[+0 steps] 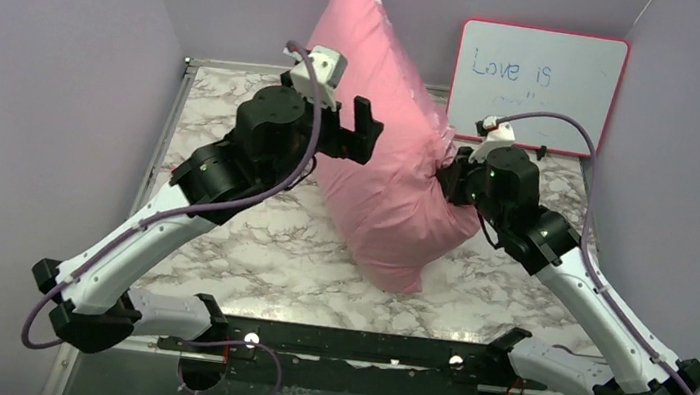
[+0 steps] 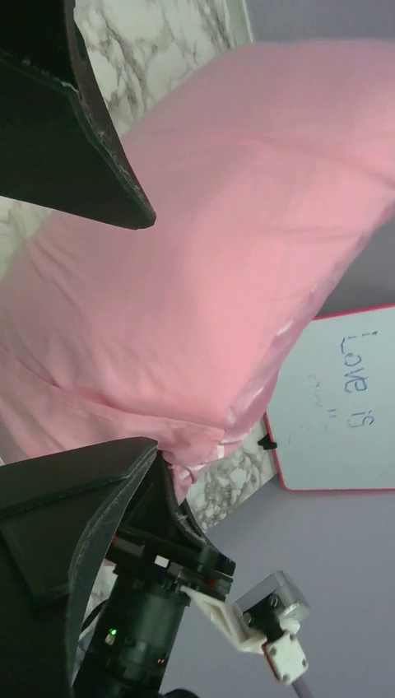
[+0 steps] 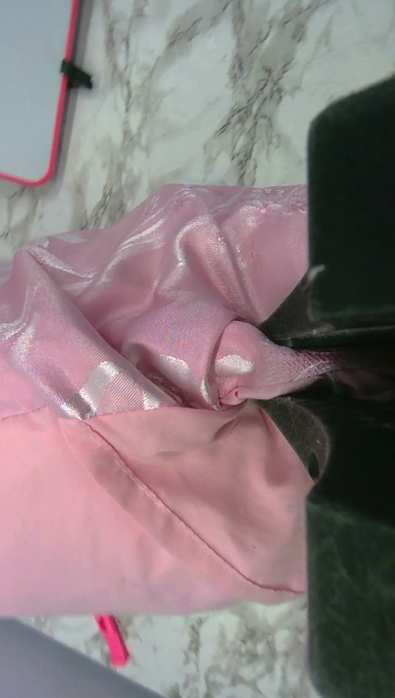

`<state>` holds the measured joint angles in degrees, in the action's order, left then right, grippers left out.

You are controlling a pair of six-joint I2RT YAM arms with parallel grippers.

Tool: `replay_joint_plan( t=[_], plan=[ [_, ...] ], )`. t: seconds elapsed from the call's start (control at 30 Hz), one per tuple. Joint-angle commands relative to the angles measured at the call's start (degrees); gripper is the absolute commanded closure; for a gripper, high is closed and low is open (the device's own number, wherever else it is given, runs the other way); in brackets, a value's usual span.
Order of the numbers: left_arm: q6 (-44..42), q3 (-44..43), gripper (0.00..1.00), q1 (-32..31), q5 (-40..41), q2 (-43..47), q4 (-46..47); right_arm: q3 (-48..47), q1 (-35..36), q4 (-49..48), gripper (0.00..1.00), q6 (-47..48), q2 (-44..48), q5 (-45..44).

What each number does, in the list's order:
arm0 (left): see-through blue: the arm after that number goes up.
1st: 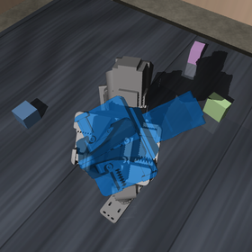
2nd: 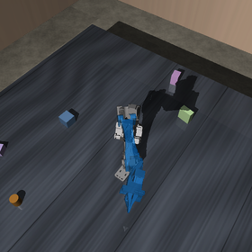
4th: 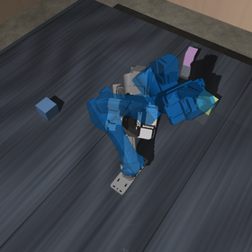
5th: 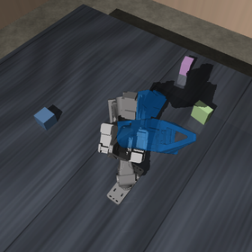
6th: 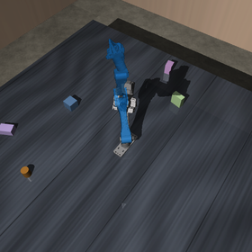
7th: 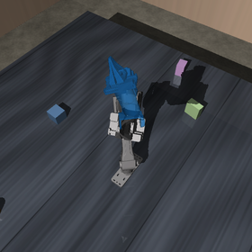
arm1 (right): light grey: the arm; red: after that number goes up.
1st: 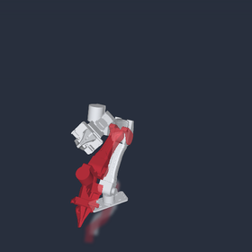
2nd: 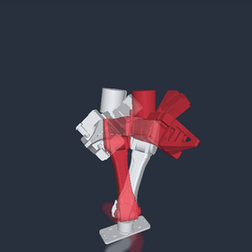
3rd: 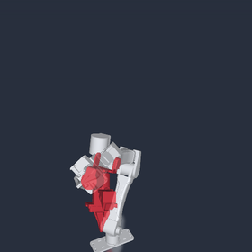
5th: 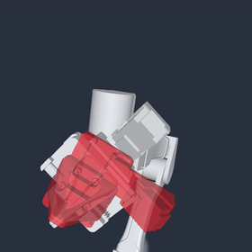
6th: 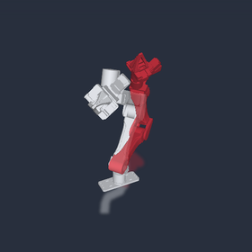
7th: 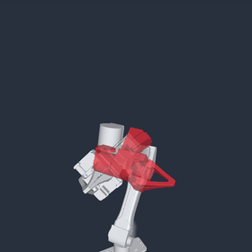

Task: Remove the pillowcase from the pillow
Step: Turn over the pillow at the center of the board.

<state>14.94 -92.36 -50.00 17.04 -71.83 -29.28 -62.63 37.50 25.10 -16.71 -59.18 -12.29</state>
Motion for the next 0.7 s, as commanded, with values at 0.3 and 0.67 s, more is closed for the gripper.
replay_joint_plan(
  t=[0.3,0.67],
  plan=[
    [16.6,35.43,0.01,2.22,1.93,16.13,5.48,11.35,-16.29,2.38,0.74,-0.96,-5.61,17.47],
    [21.99,54.44,0.01,8.93,-17.43,17.29,35.68,13.5,-16.27,2.31,0.67,0.72,-3.42,22.38]
  ],
)
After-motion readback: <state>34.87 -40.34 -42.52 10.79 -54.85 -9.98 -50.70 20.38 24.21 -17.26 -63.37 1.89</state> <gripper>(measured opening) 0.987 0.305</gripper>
